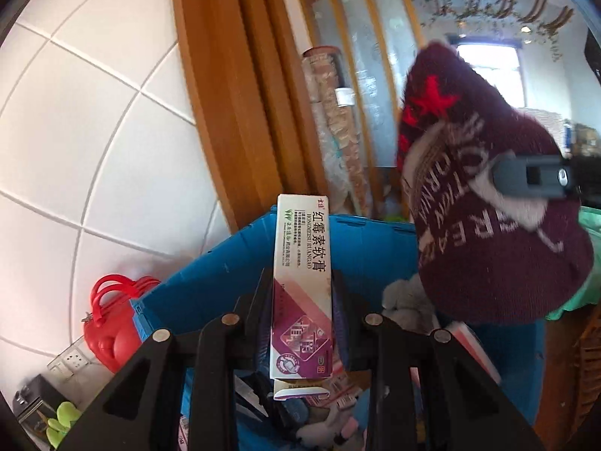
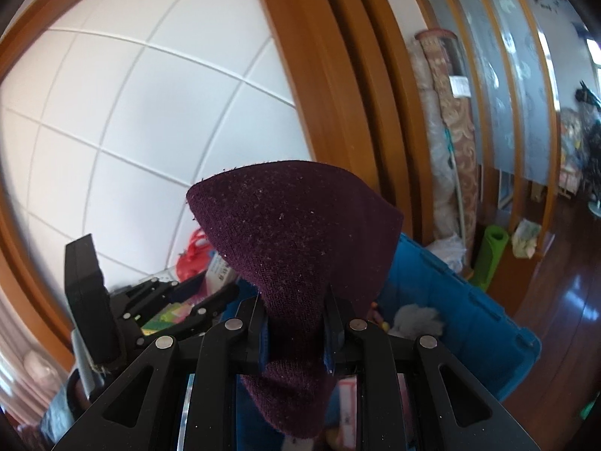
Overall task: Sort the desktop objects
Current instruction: 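Open both tools to drop the ointment box and hat into the blue bin, then move both tools back over the table toward the remaining items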
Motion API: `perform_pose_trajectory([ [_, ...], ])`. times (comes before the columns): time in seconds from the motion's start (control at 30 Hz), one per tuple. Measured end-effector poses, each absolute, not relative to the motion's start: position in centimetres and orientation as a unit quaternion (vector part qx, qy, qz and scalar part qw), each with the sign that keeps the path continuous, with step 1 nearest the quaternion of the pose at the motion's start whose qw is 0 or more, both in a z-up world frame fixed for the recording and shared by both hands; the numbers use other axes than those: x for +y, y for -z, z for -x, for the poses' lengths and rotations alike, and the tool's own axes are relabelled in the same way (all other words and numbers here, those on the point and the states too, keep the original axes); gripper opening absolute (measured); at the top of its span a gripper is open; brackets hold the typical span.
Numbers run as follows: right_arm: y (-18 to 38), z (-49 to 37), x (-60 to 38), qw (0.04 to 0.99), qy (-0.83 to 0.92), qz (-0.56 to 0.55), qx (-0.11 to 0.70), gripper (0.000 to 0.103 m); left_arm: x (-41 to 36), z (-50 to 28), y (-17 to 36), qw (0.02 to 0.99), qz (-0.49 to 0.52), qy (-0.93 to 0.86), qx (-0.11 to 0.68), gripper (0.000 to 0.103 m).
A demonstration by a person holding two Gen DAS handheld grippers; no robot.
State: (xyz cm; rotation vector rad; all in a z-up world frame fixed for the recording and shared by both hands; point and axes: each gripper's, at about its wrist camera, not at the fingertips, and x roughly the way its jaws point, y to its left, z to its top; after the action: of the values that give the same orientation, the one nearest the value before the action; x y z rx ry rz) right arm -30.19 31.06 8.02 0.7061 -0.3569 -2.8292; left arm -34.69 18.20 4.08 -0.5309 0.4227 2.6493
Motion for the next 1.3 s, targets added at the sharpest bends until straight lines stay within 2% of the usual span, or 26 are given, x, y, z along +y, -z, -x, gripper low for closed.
perform_pose_trajectory([
  [0.03,-7.7,30.8,31.4,0.100,0.955,-0.250,-0.124,0.030,18.9,35.5,-4.1,0.191,0.198,-0.949,0.153,0.030],
  [0.07,-7.6,31.1,31.6,0.096,0.953,-0.254,-0.132,0.040,19.5,36.2,-4.2,0.181,0.207,-0.949,0.152,0.033],
  [0.1,-7.4,31.2,31.9,0.094,0.952,-0.255,-0.142,0.048,19.6,36.4,-4.2,0.172,0.211,-0.950,0.150,0.043],
  [0.13,-7.3,31.4,32.1,0.093,0.952,-0.253,-0.146,0.050,19.9,36.6,-4.2,0.160,0.214,-0.952,0.148,0.055],
  [0.2,-7.6,30.8,32.3,0.090,0.956,-0.238,-0.146,0.064,20.0,37.0,-3.9,0.145,0.211,-0.956,0.144,0.069],
  [0.27,-8.0,30.4,32.5,0.089,0.959,-0.225,-0.146,0.075,19.8,37.2,-3.7,0.126,0.208,-0.960,0.140,0.072],
  [0.53,-7.4,27.9,32.2,0.120,0.957,-0.206,-0.163,0.076,18.2,34.4,-3.4,0.104,0.205,-0.964,0.136,0.072],
  [0.8,-5.2,24.1,30.6,0.198,0.937,-0.214,-0.190,0.083,14.8,30.1,-3.2,0.062,0.197,-0.973,0.105,0.072],
  [1.07,-2.9,20.8,27.0,0.253,0.920,-0.241,-0.177,0.085,10.1,24.7,-2.6,0.027,0.185,-0.978,0.090,0.072],
  [1.3,-2.0,19.0,22.2,0.256,0.919,-0.258,-0.151,0.085,4.8,19.2,-1.5,-0.013,0.191,-0.979,0.071,0.072],
])
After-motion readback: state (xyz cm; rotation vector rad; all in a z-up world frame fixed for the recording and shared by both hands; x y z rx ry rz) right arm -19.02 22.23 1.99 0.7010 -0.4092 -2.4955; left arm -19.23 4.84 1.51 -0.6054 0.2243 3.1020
